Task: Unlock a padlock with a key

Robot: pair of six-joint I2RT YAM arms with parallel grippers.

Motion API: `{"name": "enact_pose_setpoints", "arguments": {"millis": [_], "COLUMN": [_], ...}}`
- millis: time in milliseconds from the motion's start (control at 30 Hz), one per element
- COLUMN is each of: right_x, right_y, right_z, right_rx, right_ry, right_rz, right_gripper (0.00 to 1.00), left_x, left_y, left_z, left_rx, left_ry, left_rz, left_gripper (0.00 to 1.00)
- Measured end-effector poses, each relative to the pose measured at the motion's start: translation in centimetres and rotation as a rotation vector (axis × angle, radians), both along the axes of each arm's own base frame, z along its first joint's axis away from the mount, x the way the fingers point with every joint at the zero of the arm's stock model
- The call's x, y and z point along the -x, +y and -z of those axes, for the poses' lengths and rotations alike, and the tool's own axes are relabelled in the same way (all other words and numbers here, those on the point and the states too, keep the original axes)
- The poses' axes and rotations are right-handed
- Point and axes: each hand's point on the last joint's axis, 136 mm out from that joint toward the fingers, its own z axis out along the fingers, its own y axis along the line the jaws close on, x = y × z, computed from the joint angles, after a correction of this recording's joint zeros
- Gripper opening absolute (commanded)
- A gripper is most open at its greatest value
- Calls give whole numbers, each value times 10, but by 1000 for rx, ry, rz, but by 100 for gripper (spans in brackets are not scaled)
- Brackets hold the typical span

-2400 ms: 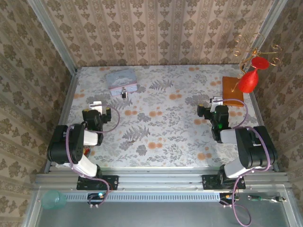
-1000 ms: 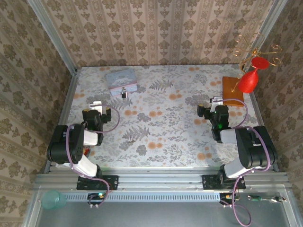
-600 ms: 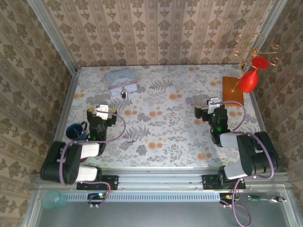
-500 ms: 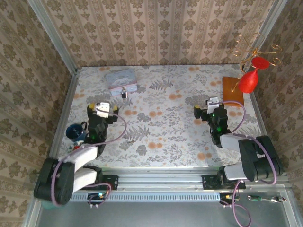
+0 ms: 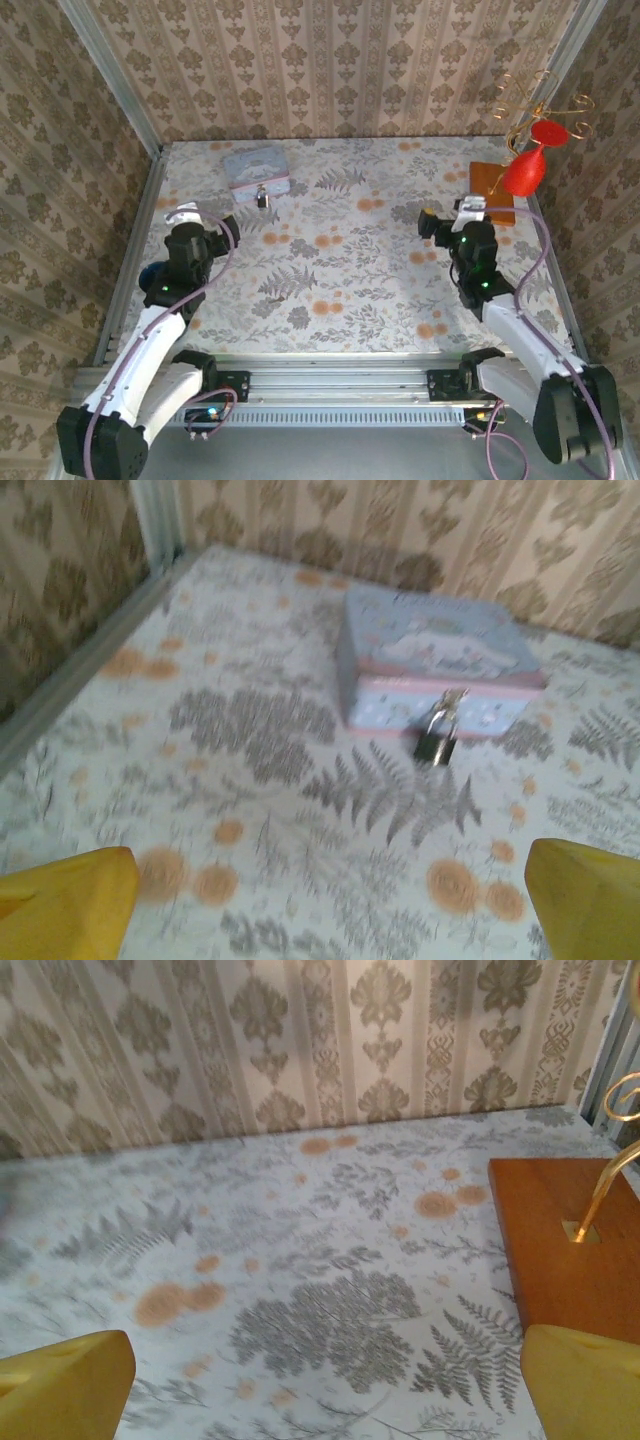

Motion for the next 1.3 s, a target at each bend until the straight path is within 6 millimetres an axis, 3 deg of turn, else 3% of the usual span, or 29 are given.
{"name": "enact_pose_setpoints", "arguments": {"millis": [67,133,233,300,400,467,633,733,867,967,1067,1300], "right_x": [9,22,36,42,51,53,52,52,51,51,55,88], "right_y": [3,6,13,19,27,30,38,45,60,85,130,248], "right_z": [-25,-33,-13,17,63,73,79,81,61,48,45,55], "right_rx": [-85,-173,-247,-285,-303,-306,-360,-366,-353,-324,-270,-146], "right_ry": [-32,-38,6,61,168,192,177,200,182,178,225,402], "right_rz": [-8,-19,-55,-82,-100,-108,-119,-133,-201,-295,-439,-738], "right_gripper": [100,100,100,100,100,100,97,97,95,94,91,85], "left_x": [4,7,10,11,2,-6,-6,-1,22,44,67,89], "left_y": [6,11,13,6,-13,-31,-87,-109,-122,-115,-94,-63], "left_z": [12,21,38,49,65,78,104,108,116,121,112,59], "left_rx": [62,155,260,307,335,328,223,148,54,37,48,136], "left_ry": [47,58,73,118,216,297,484,540,598,611,566,275], "left_rz": [-14,-17,-8,18,75,119,227,267,294,286,259,245], "left_gripper": [100,100,100,100,100,100,96,95,94,95,95,97]}}
